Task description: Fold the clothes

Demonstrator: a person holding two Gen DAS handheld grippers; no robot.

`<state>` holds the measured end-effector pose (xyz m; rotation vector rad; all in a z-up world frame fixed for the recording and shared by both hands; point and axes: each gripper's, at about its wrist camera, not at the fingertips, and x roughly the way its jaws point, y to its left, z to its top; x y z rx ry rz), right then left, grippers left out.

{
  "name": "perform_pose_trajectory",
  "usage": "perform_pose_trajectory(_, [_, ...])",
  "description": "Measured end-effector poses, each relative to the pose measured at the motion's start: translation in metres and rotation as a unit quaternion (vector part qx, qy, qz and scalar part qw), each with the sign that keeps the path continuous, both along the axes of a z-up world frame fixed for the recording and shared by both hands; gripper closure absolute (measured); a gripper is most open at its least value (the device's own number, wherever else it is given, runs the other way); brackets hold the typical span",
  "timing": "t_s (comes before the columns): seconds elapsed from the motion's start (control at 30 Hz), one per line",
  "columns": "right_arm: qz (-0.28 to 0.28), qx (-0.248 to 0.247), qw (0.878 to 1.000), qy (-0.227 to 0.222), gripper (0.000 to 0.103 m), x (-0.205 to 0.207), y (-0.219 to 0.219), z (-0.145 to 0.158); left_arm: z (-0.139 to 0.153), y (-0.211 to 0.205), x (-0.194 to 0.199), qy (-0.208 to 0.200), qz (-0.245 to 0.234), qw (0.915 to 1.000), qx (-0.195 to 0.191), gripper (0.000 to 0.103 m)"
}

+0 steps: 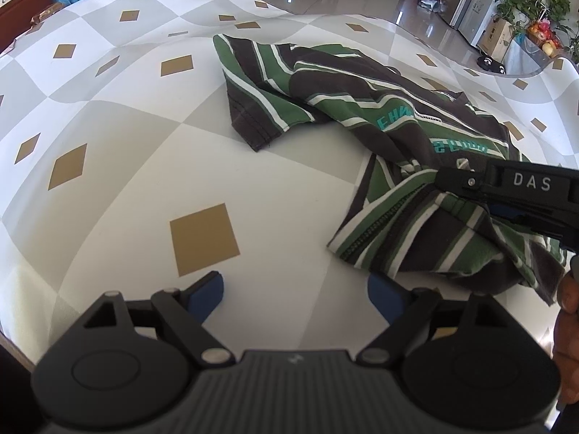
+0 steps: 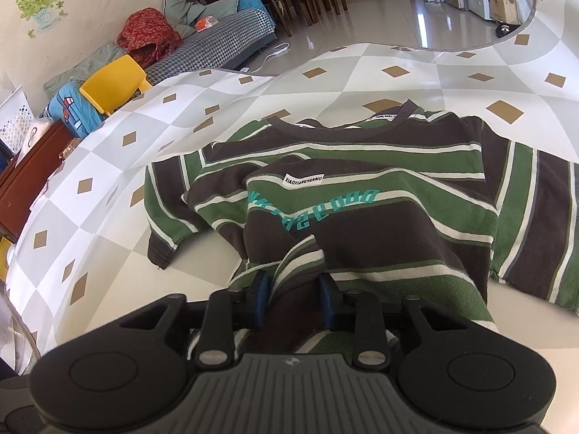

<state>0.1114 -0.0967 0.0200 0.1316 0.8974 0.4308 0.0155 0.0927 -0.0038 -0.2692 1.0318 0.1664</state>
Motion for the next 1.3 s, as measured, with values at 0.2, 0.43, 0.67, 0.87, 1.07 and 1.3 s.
perform_pose_trajectory(0.2, [0.008, -0.005, 1.000, -0.012, 0.095, -0.013, -0.009, 0.010, 0.007, 0.009, -0.002, -0.020, 0.024, 0.9995, 0.005, 0.015])
perform_pose_trajectory(0.43, [0.054, -0.002, 0.998, -0.041, 0.096, -0.048, -0.015, 0.033, 0.013, 0.019, -0.002, -0.035, 0.053, 0.9977, 0.024, 0.014])
perform_pose_trajectory(0.67, [0.114, -0.024, 0.992, -0.056, 0.096, -0.090, -0.016, 0.041, 0.013, 0.026, -0.001, -0.035, 0.080, 0.9956, 0.033, 0.012])
perform_pose_trajectory(0.87, [0.127, -0.053, 0.990, -0.036, 0.096, -0.120, -0.022, 0.033, 0.017, 0.025, -0.001, -0.045, 0.085, 0.9945, 0.041, 0.012])
perform_pose_trajectory(1.07, [0.093, -0.092, 0.991, 0.016, 0.096, -0.140, -0.032, 0.018, 0.020, 0.019, -0.001, -0.055, 0.079, 0.9942, 0.048, 0.011])
perform_pose_trajectory(1.3, [0.065, -0.110, 0.990, 0.053, 0.083, -0.151, -0.043, 0.015, 0.022, 0.004, -0.001, -0.064, 0.050, 0.9951, 0.056, 0.006])
